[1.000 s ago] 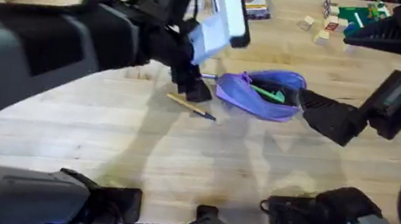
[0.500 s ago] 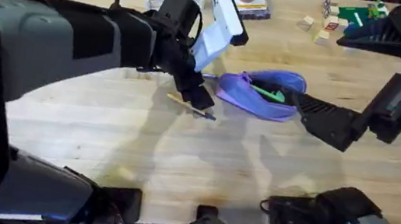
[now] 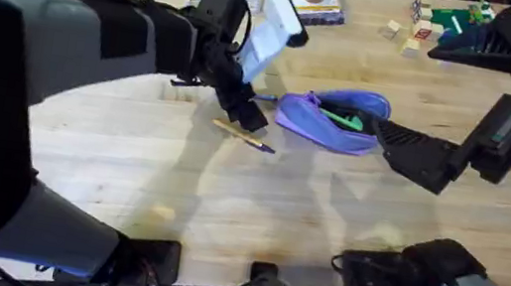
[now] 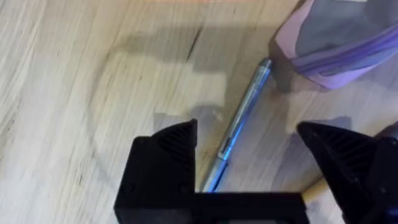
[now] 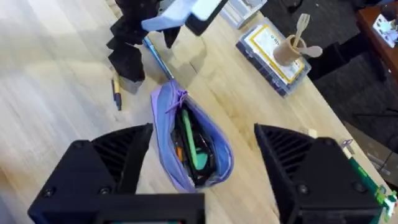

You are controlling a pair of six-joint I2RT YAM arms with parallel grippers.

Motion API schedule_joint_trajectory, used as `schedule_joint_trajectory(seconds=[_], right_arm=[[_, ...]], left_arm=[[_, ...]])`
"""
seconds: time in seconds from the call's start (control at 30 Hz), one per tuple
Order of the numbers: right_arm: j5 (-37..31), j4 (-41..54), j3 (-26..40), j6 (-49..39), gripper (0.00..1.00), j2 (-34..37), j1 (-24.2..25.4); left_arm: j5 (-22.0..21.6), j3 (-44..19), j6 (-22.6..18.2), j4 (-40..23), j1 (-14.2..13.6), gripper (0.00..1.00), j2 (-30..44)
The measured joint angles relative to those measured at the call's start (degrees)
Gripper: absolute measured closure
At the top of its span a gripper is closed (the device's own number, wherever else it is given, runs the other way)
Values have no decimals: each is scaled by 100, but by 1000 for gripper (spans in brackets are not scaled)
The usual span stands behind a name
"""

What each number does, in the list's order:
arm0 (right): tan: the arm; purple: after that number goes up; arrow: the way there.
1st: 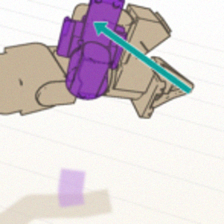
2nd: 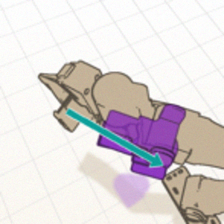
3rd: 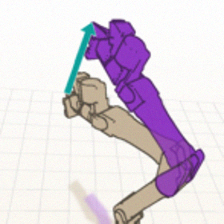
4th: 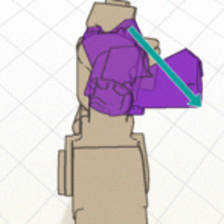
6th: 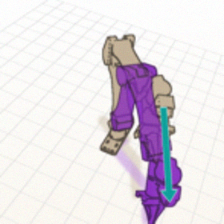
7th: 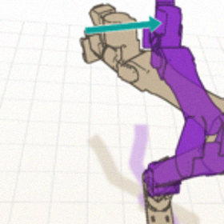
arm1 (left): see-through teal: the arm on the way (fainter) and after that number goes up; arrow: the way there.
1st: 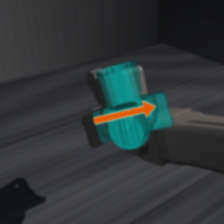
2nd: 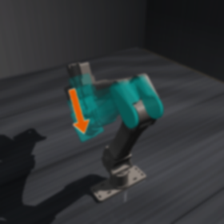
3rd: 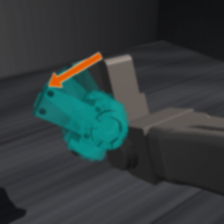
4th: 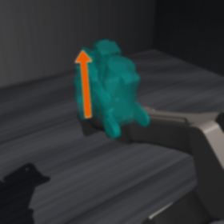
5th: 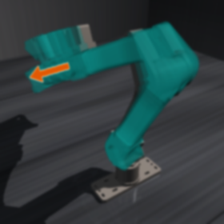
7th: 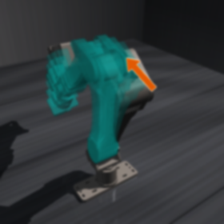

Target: Unzip the bag, pick up the pens from the table one at a time and place them inside, then zip the bag closed.

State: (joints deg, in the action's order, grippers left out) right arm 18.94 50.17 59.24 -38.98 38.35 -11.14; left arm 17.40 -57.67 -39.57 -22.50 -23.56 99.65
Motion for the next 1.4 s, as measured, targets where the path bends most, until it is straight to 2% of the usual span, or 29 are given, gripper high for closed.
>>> schedule_joint_trajectory(seconds=[0.67,0.77,0.9,1.0,1.07,1.17,1.33,1.4], right_arm=[[0,9,0,0,3,0,0],[0,9,0,0,3,0,0],[0,9,0,0,4,0,0],[0,9,0,0,4,0,0],[0,9,0,0,3,0,0],[0,7,0,0,3,0,0],[0,9,0,0,3,0,0],[0,9,0,0,3,0,0]], left_arm=[[117,-136,61,-121,57,7,117],[198,-138,83,-189,46,198,125],[256,-138,93,-232,22,339,127],[253,-138,88,-197,22,673,134],[254,-138,74,-194,18,845,134],[263,-138,71,-191,11,907,134],[272,-138,72,-189,11,913,134],[290,-138,75,-173,11,947,134]])
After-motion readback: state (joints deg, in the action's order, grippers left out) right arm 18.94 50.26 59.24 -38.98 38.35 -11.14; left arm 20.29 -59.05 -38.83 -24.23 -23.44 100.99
